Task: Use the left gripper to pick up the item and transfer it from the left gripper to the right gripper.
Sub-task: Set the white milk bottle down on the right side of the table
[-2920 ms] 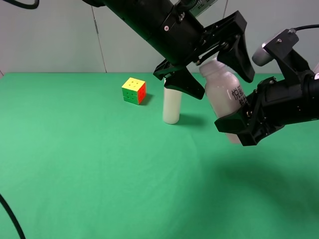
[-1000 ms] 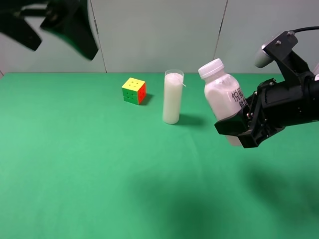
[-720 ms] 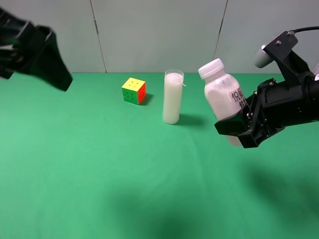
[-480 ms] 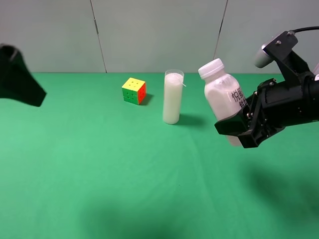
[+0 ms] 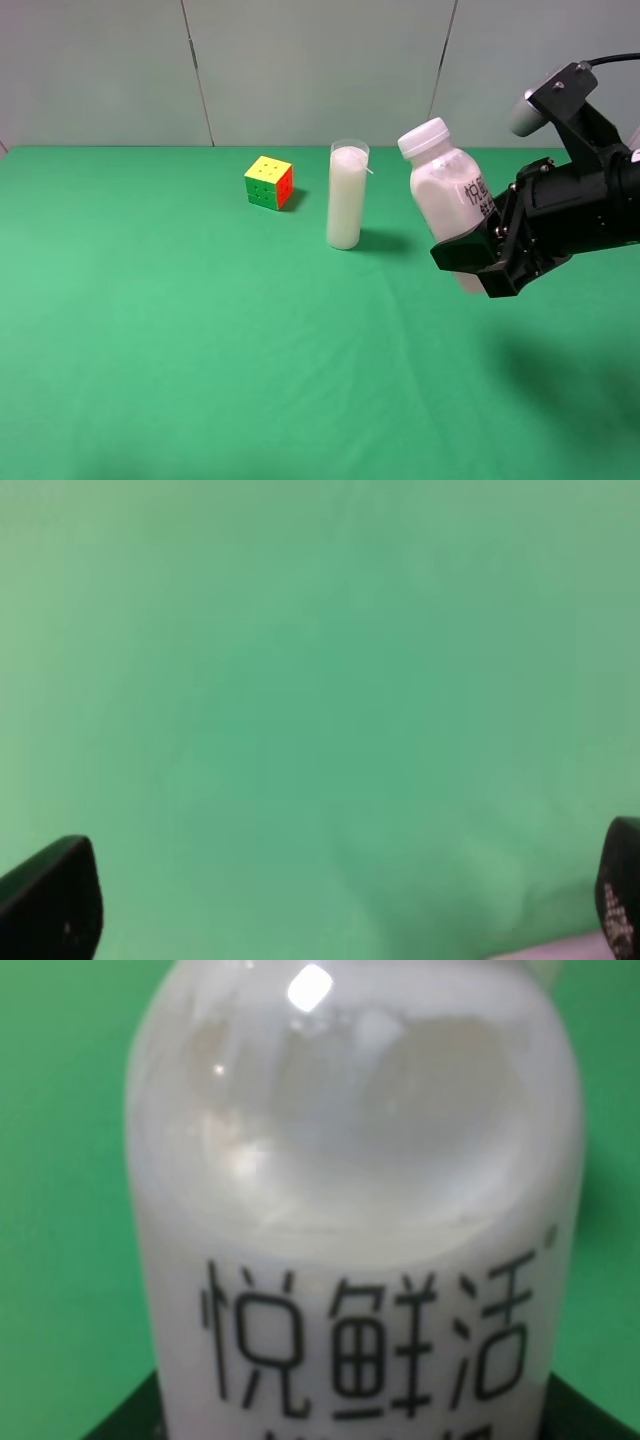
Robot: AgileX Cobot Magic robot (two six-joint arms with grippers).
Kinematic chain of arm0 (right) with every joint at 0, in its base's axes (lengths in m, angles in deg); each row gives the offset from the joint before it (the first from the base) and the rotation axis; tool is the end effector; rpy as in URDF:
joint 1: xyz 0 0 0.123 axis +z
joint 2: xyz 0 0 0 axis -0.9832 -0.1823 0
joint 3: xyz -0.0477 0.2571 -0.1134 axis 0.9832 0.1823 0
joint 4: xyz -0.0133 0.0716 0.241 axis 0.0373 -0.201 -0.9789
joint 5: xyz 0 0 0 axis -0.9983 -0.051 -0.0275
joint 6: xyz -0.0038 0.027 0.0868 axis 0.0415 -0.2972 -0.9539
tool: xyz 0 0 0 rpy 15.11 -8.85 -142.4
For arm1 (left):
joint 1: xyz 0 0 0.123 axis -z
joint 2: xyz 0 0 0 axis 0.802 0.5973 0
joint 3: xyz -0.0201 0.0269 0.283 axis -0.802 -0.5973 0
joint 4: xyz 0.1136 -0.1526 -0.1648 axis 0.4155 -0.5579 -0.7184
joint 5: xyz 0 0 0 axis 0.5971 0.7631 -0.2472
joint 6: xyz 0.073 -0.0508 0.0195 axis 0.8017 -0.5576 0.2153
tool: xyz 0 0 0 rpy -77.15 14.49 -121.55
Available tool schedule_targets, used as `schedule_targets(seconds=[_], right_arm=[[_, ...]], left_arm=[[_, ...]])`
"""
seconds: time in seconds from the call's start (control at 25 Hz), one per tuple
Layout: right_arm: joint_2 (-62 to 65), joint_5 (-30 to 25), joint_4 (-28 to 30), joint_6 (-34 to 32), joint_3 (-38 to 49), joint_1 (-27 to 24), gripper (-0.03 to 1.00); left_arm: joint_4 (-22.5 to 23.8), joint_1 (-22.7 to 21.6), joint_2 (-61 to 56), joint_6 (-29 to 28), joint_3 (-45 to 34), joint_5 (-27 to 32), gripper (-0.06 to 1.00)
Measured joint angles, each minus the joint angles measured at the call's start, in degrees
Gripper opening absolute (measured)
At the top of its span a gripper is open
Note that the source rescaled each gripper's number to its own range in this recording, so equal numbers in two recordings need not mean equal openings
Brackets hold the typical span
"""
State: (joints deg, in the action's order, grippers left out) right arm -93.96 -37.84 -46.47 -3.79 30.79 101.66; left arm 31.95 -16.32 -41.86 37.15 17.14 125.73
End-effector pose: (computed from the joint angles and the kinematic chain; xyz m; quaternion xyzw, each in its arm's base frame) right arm 0.1744 0.1037 0.2493 -0.3572 0.8535 0.1767 0.3356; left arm 0.0743 -0.0361 0.3193 0.1219 0.9331 -0.0796 0.3289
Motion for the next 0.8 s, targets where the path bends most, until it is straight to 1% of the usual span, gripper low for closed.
schedule_targets(seconds=[0.12,0.32,0.56,0.68,0.8], right_arm=[[0.0,0.0,0.0,0.0,0.0,0.0,0.01],[0.0,0.0,0.0,0.0,0.0,0.0,0.01],[0.0,0.0,0.0,-1.8,0.0,0.0,0.01],[0.0,-0.1,0.0,-2.5,0.0,0.0,0.01],[0.0,-0.1,0.0,-2.5,0.0,0.0,0.01]], left_arm=[[0.1,0.0,-6.2,0.3,-5.0,0.3,0.97],[-0.6,0.0,-17.6,4.6,-11.1,0.5,0.97],[-1.5,0.0,-28.1,9.7,-12.6,-1.7,0.95],[-2.0,0.0,-29.7,12.3,-13.4,-2.9,0.94],[-2.5,0.0,-29.7,13.5,-13.4,-3.2,0.95]])
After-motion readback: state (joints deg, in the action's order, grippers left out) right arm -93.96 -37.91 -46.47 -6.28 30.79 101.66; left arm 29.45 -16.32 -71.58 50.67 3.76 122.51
